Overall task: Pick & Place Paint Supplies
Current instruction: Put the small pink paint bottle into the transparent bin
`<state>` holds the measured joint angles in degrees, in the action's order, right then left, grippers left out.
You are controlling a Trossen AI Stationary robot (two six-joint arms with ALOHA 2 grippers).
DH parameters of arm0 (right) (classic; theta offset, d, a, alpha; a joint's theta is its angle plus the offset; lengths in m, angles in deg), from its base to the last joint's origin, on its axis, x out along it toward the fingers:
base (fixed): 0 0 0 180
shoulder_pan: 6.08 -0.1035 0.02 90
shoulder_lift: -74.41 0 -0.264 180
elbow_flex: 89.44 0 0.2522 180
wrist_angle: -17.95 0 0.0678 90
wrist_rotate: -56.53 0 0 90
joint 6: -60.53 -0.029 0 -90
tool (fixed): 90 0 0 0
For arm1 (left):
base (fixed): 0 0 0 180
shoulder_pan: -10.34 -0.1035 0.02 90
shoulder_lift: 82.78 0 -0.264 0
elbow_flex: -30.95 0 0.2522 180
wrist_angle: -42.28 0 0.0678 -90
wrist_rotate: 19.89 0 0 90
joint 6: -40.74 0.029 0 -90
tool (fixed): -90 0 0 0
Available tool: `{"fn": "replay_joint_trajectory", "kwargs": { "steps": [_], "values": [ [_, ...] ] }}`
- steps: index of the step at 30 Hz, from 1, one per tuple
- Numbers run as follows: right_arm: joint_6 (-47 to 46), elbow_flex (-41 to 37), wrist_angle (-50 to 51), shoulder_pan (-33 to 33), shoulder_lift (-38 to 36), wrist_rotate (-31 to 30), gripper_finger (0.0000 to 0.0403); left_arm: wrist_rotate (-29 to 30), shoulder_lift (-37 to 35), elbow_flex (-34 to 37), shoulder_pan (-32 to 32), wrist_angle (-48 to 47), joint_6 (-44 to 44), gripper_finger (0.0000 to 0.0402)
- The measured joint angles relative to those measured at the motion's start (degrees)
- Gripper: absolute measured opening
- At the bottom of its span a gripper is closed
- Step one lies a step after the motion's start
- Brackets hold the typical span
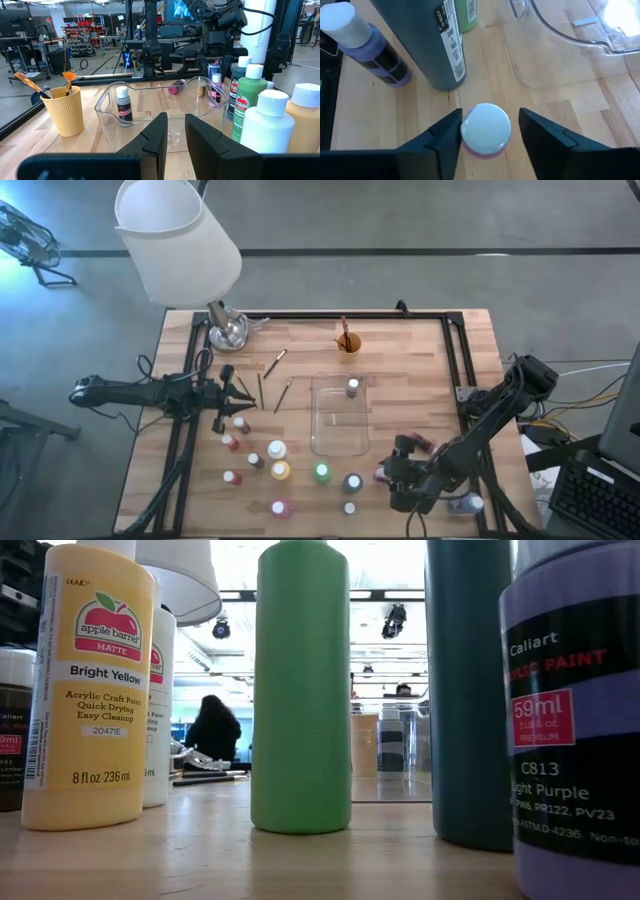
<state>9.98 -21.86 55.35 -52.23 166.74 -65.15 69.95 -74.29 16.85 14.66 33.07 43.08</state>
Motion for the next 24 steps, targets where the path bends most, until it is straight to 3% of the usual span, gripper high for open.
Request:
{"fn": "replay_joint_trajectory", "kwargs": {
  "steps": [6, 12, 17, 24],
  "values": [
    [0.97, 0.02, 0.08, 0.04, -0.26, 1.23, 0.0115, 0.02, 0.0, 0.0, -0.02, -0.07, 0.01, 0.0074],
    [1.07, 0.07, 1.91, 0.09, -1.59, 3.62, 0.0111, 0.02, 0.0, 0.0, 0.0, -0.24, -0.01, 0.0074],
    [-1.81, 3.58, 15.59, 0.06, -3.93, 3.94, 0.0111, 0.02, 0.0, 0.0, -0.01, -0.34, 0.01, 0.0074],
    [2.12, 12.27, 32.44, 3.02, -7.48, -2.48, 0.0111, 0.0, 0.0, 0.0, -0.01, -0.48, 0.01, 0.0074]
  ]
}}
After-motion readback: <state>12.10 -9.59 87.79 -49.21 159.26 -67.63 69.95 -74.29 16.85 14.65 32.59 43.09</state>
